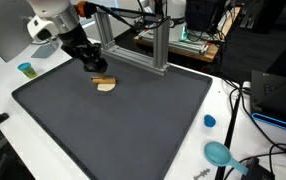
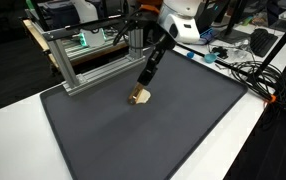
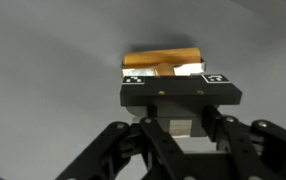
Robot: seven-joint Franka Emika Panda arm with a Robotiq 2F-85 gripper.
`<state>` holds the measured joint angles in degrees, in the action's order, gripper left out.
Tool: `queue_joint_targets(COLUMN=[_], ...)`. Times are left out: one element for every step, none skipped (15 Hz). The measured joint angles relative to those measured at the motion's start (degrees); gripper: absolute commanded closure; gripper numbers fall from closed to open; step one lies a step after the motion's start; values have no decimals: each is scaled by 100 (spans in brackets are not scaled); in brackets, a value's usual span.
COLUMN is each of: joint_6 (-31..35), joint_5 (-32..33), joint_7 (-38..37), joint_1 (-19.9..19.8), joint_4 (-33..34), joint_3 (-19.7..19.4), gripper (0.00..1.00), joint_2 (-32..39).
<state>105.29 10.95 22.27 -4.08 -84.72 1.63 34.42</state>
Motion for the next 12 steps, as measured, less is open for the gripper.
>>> queue_joint_targets(joint_6=[-22, -47, -57, -57, -43, 2, 79, 161, 259, 326, 353, 371], joint_5=[36, 75, 103, 114, 109, 91, 63, 18, -53, -110, -158, -199], joint_7=[-78, -147, -210, -265, -322, -397, -477, -577, -695, -795, -867, -929], joint_1=[31, 57, 75, 79, 78, 71, 56, 36, 11, -10, -24, -29], joint_4=[-28, -70, -115, -144, -149, -168, -206, -273, -399, -550, -714, -895], joint_3=[-29, -59, -83, -97, -102, -105, -107, -111, -115, -120, -128, -139], gripper=[79, 79, 79, 79, 79, 79, 79, 79, 79, 79, 79, 79], joint_2=[0, 2, 8, 7, -19, -73, -176, -341, -590, -866, -1157, -1460])
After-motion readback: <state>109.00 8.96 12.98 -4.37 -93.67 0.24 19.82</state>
